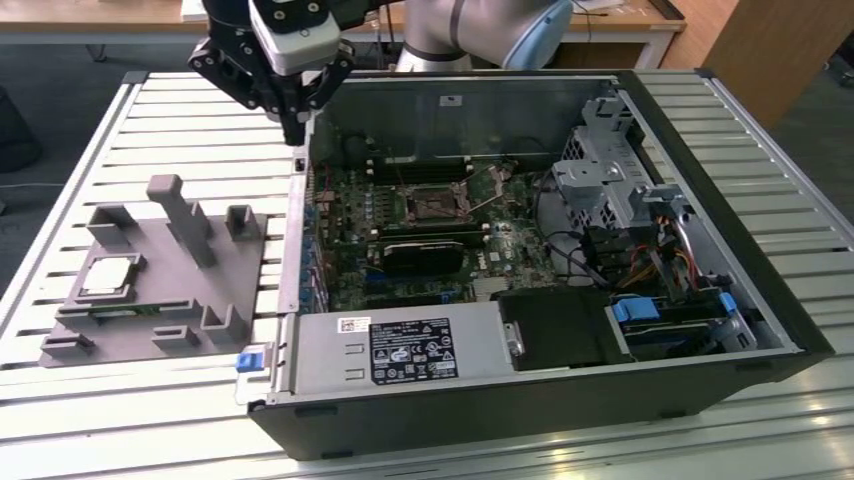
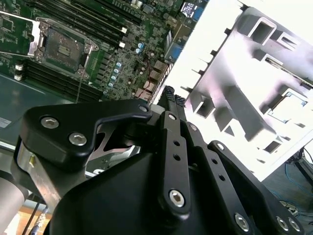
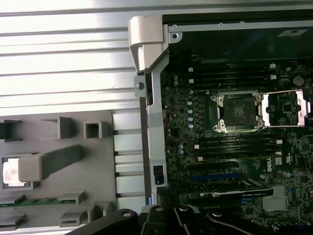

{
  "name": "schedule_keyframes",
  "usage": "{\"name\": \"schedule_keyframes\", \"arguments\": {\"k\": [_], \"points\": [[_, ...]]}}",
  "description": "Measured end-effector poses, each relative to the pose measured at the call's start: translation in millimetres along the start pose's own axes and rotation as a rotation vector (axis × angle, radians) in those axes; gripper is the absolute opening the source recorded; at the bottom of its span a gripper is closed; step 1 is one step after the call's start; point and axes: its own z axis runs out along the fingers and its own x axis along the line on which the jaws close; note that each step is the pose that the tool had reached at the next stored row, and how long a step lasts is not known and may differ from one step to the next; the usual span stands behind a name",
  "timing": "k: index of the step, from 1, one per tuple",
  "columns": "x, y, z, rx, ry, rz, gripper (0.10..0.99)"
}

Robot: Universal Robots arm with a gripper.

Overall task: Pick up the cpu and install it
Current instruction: 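Reach for the cpu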

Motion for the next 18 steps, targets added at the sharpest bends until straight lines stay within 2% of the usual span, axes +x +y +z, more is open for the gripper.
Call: {"name": "schedule_keyframes", "arguments": {"k": [18], "points": [[12.9,-1.0,1.0,0.0,0.0,0.0,0.106]]}}
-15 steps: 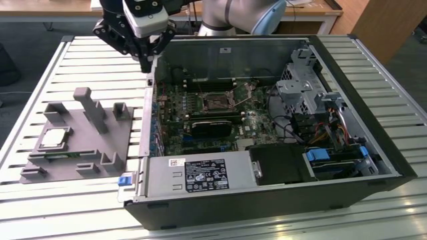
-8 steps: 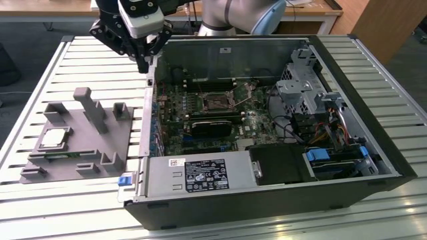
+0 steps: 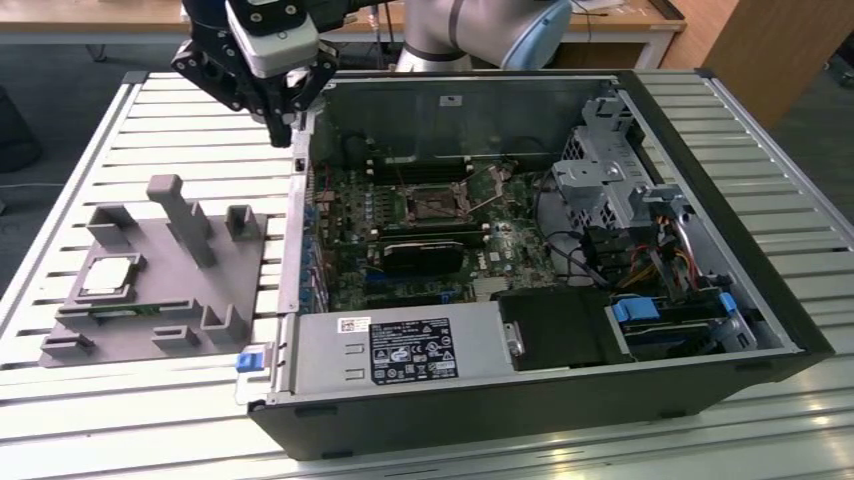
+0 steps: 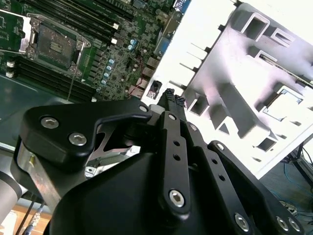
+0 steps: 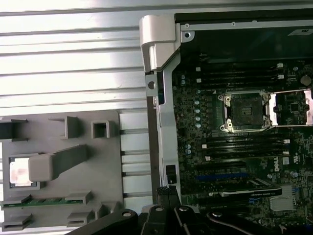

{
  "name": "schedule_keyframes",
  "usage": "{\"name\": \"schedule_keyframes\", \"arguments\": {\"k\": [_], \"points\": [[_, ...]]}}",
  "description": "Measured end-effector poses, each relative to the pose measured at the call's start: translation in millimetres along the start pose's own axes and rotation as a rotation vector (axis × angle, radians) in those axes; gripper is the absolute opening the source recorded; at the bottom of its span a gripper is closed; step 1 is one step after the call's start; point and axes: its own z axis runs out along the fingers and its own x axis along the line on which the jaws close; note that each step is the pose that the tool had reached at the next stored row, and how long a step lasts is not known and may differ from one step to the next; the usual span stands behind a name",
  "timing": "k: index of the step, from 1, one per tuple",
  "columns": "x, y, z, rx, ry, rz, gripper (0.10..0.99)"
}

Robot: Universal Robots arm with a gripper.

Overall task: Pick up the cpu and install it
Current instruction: 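Reach for the cpu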

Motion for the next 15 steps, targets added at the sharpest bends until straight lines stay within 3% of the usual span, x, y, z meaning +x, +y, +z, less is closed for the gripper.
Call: {"name": "schedule_keyframes", "arguments": {"k": [15], "points": [[10.7,-0.8,0.9,0.0,-0.0001,0.0,0.106]]}}
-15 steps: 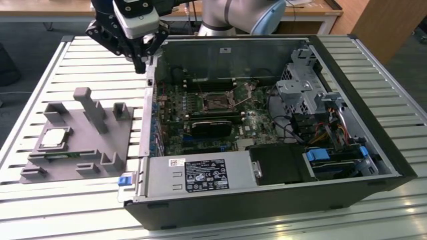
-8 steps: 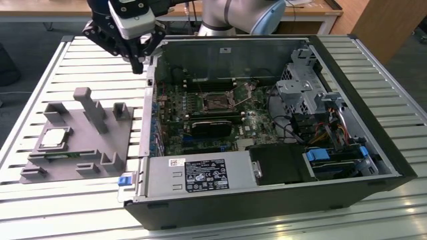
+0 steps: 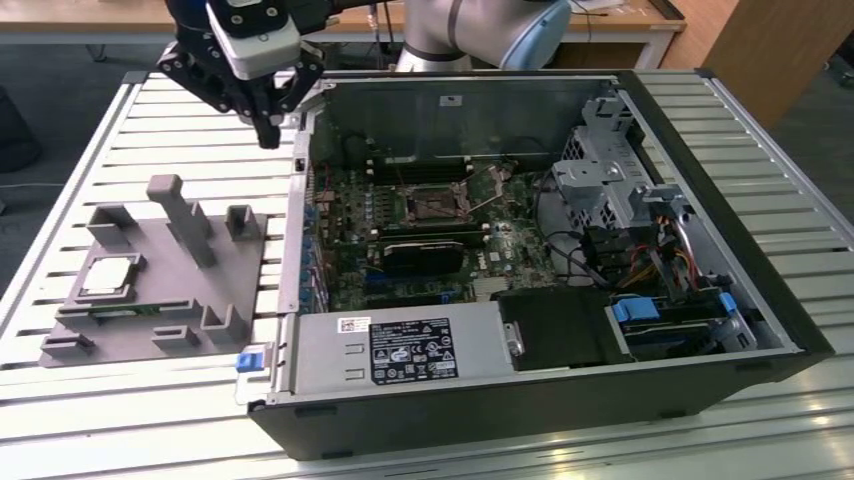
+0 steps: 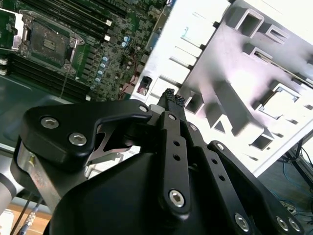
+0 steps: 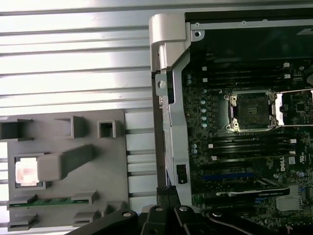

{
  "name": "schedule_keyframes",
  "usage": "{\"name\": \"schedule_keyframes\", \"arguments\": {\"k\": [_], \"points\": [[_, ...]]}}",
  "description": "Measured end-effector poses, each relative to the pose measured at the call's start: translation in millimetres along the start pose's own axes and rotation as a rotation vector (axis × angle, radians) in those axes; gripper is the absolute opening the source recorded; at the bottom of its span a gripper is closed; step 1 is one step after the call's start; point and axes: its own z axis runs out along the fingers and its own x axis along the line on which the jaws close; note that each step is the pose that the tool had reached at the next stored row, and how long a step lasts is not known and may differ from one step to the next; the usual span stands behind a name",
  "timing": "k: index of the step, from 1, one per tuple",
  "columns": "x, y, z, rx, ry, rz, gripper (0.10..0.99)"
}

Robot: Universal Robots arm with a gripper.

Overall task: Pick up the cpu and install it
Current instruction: 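Reach for the cpu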

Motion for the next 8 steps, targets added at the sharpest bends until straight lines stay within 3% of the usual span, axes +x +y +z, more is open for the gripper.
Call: {"name": "schedule_keyframes", "arguments": {"k": [8], "points": [[6.8,-0.5,0.5,0.0,0.0,0.0,0.106]]}}
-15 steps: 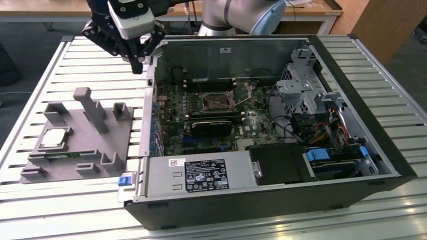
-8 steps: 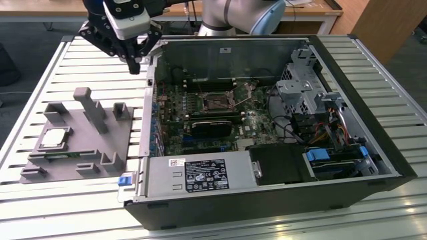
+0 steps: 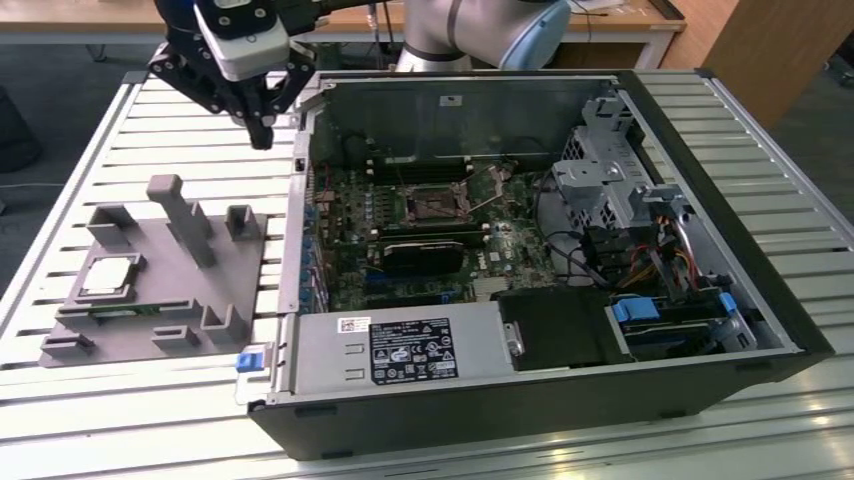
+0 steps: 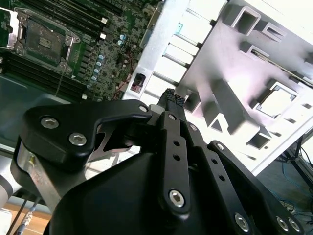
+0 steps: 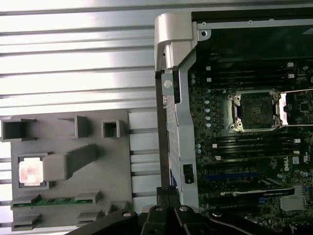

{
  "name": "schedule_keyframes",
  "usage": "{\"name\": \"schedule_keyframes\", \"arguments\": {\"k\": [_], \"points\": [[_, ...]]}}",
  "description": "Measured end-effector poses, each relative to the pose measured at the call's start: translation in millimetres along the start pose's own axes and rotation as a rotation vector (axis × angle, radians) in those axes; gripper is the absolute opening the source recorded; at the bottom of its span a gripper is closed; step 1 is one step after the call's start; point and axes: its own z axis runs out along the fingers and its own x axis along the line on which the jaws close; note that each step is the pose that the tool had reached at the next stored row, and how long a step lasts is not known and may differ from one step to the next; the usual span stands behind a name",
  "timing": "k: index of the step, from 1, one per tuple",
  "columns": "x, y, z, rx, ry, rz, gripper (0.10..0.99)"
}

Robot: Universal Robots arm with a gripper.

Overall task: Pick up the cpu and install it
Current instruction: 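Reach for the cpu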

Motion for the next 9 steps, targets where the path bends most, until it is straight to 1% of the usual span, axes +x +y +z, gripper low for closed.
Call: {"name": "schedule_keyframes", "arguments": {"k": [9], "points": [[7.9,-0.6,0.5,0.0,0.0,0.0,0.106]]}}
